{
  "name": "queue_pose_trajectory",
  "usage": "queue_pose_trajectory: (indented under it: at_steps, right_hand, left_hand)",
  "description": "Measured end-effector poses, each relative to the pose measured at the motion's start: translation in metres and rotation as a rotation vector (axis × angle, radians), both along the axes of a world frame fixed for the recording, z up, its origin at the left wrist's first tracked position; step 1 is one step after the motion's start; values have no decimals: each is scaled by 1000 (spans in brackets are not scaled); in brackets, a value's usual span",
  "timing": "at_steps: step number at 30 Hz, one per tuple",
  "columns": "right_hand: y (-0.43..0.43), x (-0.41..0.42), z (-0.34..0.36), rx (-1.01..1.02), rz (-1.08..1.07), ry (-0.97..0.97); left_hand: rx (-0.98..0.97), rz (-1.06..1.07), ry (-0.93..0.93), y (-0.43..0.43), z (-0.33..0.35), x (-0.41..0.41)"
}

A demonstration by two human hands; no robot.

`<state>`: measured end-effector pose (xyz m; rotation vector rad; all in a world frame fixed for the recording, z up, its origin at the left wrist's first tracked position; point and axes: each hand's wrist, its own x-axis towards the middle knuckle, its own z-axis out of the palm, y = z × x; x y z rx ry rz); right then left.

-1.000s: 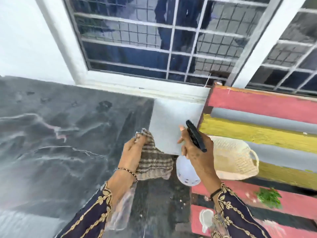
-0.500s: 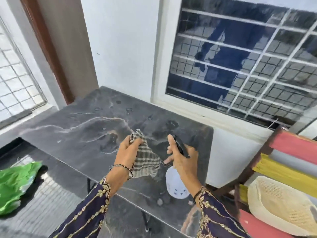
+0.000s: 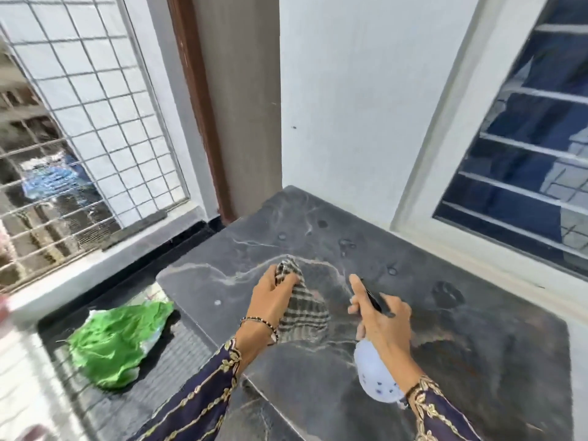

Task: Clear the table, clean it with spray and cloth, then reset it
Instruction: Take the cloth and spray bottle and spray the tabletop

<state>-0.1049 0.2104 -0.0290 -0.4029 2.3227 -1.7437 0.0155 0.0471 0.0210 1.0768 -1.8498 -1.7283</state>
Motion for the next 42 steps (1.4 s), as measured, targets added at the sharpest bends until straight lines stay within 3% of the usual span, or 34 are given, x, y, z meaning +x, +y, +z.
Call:
queue_pose_trajectory:
  at_steps: [12, 21, 24, 30, 38, 42]
  right_hand:
    - [-188, -86, 12, 212, -23, -5]
    - [-287, -149, 6, 513, -93, 40]
    - [-306, -156, 1, 616, -118, 36]
    - [-312, -153, -8, 422, -185, -89]
    - [-316, -91, -18, 621, -24, -15]
    - [-307, -62, -20, 619, 112, -50]
  left_hand:
    - [9, 176, -69, -166, -10, -19]
    - [65, 69, -40, -279, -31, -68]
    - [56, 59, -78, -308, -43, -79]
    - [62, 56, -86, -348, -49, -79]
    - [-38, 231, -47, -361, -43, -38]
    - [-26, 372, -10, -349, -35, -9]
